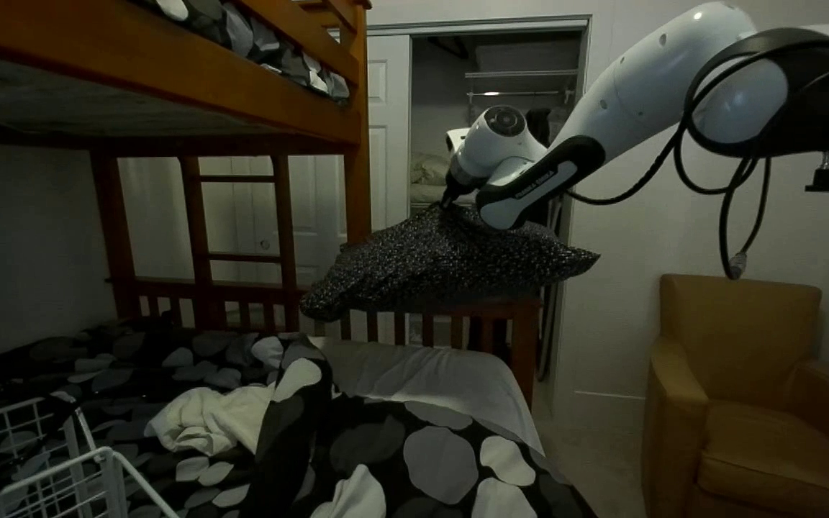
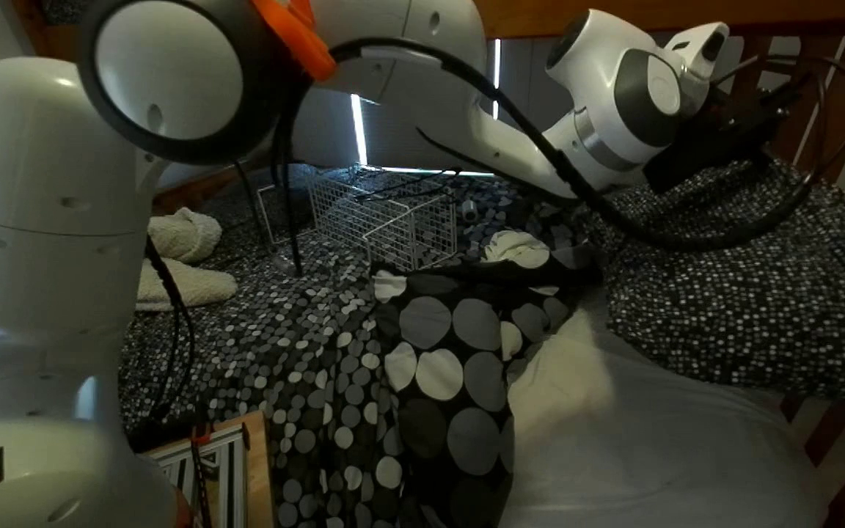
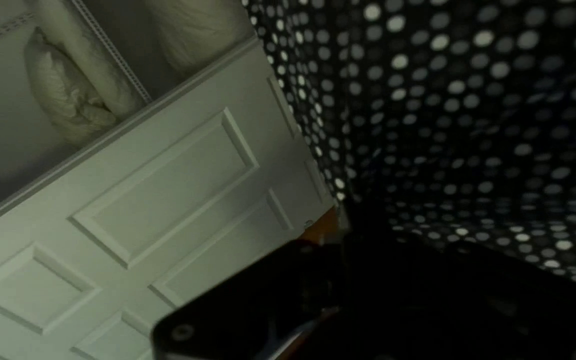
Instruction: Pick up the black pillow and put it on the white rack
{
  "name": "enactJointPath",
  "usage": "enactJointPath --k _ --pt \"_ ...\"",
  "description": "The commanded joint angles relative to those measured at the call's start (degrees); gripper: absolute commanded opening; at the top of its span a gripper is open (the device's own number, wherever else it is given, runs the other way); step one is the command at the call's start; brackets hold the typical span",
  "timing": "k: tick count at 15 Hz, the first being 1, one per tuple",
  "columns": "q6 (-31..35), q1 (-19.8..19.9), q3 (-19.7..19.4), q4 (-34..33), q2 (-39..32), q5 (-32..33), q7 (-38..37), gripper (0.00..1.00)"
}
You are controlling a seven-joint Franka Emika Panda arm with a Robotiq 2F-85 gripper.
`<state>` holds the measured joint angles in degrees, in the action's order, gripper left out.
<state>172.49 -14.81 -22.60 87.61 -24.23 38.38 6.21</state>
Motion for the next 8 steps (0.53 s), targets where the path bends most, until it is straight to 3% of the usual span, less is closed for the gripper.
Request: enactJointPath --k 1,8 --pt "-0.7 -6.5 -5.3 6.6 10.6 8.2 -3.4 0.01" --pt "-5.7 -15.2 -1.3 14.5 24.7 19.8 -2.3 0.01"
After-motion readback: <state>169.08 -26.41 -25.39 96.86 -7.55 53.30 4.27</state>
